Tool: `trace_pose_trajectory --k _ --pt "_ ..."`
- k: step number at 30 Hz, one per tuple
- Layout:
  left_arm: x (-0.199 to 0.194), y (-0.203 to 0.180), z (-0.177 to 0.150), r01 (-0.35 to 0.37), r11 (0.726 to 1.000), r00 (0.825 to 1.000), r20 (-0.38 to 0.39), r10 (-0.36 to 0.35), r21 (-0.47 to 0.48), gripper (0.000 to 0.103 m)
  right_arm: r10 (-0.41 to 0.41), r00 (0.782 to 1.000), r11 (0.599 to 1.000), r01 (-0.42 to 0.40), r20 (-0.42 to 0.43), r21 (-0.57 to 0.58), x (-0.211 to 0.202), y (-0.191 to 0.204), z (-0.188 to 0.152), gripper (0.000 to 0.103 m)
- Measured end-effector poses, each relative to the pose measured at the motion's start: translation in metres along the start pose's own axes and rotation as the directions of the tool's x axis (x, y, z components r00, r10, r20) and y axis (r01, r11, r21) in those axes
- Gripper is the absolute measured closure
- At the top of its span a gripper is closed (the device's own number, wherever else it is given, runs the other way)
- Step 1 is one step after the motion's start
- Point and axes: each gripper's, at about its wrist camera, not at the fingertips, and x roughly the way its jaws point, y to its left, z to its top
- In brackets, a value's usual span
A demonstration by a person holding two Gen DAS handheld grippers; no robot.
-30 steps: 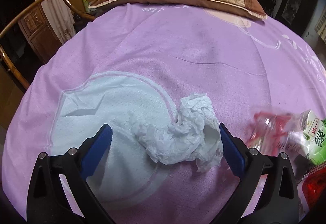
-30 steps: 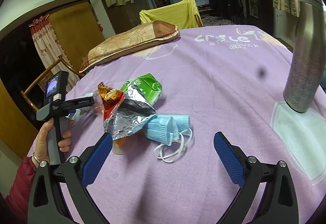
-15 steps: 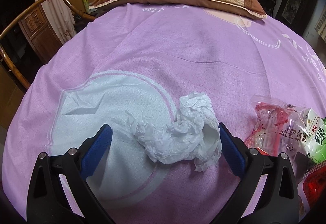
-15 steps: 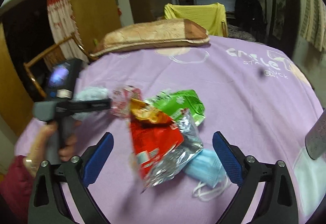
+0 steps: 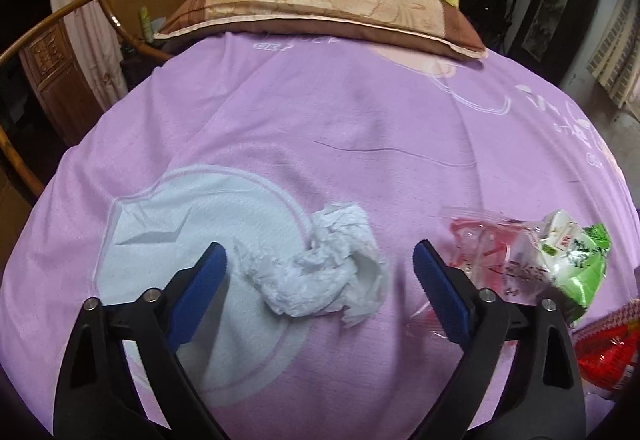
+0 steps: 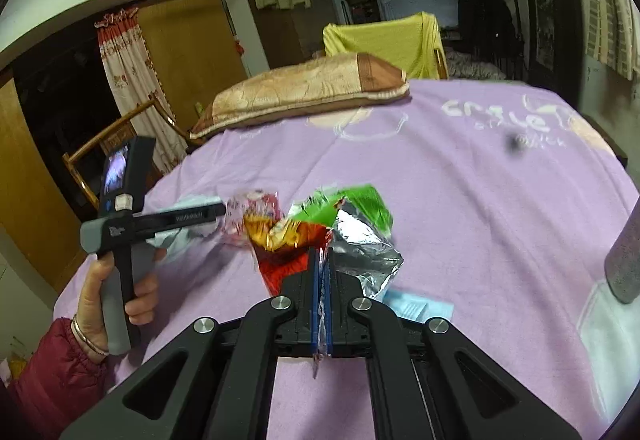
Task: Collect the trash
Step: 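Grasp the white tissue with the left tool while the right tool grasps the silver chip bag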
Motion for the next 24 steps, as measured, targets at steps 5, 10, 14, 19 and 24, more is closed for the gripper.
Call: trace_pose_trajectory --k 5,10,14,19,24 --pt "0.010 0.002 0.001 0.054 0.998 0.997 -0.052 -0.055 -0.018 0.038 -0.019 1.000 1.000 0.019 -0.016 -0.024 0.003 0.005 -0.003 0.096" --pt "0.006 0.005 0.002 0.113 0.993 0.993 -0.042 -0.115 -0.033 0.065 -0.054 0.997 0.999 0.053 -0.054 -0.013 0.015 0.003 -0.007 0.050" --pt "-0.012 0.006 0.004 0.138 0.990 0.990 0.013 -0.138 -0.029 0.068 0.039 0.998 0.999 -0.039 -0.043 0.014 0.012 0.001 -0.006 0.096" --pt "-0.039 0.016 0.006 0.163 0.985 0.982 0.108 -0.156 -0.059 0.068 0.036 0.993 0.999 -0.034 0.112 -0.025 -0.021 0.007 0.001 0.096" --pt "-0.056 0.026 -0.002 0.179 0.980 0.976 0.145 -0.166 -0.085 0.068 0.055 0.990 0.998 -0.053 0.131 -0.013 -0.030 0.005 0.006 0.096"
